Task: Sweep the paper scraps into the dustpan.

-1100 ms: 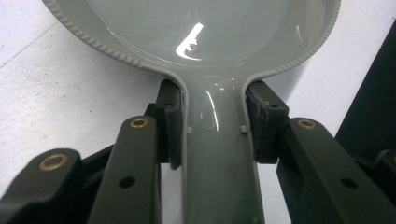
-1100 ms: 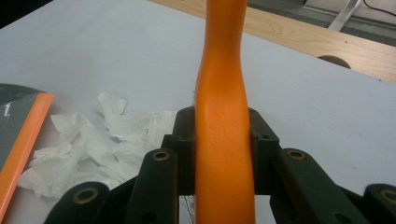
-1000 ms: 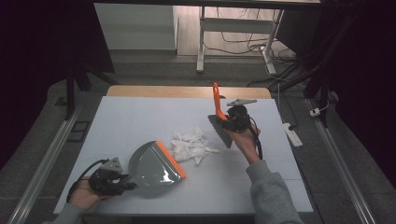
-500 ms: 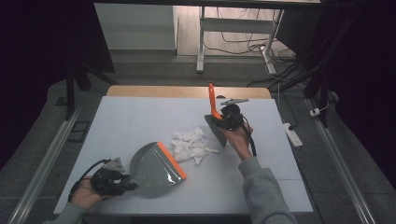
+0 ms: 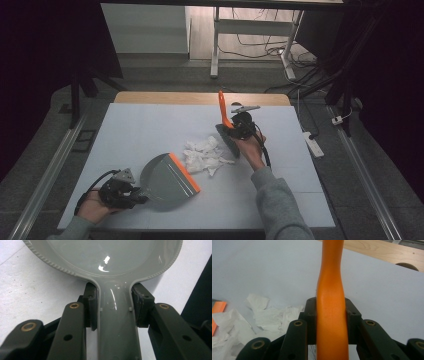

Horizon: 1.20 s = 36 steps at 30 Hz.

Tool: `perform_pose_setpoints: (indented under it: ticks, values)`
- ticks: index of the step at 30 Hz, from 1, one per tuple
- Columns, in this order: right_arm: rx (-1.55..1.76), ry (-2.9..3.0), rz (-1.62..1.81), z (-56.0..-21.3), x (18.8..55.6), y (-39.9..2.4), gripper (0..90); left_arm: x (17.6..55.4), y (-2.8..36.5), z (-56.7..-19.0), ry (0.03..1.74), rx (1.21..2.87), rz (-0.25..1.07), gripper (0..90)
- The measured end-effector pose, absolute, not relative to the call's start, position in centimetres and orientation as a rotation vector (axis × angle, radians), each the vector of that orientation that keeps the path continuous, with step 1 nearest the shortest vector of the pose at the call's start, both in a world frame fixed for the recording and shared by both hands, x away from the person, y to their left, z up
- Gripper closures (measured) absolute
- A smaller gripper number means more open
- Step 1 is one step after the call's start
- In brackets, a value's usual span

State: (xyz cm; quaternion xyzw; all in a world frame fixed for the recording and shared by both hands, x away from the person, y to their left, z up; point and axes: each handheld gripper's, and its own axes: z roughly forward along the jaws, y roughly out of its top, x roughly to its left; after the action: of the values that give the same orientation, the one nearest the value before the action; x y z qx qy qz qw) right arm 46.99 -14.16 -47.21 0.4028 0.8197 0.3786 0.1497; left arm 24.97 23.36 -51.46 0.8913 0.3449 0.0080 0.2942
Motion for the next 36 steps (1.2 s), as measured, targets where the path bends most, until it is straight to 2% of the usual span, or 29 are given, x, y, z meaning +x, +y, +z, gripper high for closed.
perform_pose_setpoints:
  ticks: [18,36]
  values:
    - [1.080,2.440,1.081,-47.9,46.3,-10.9,70.3,25.6,23.3,-51.4,0.927,2.373,0.000,61.6]
    - [0.996,2.519,1.112,-48.2,43.9,-7.6,70.3,25.7,23.1,-51.5,0.925,2.372,0.001,61.6]
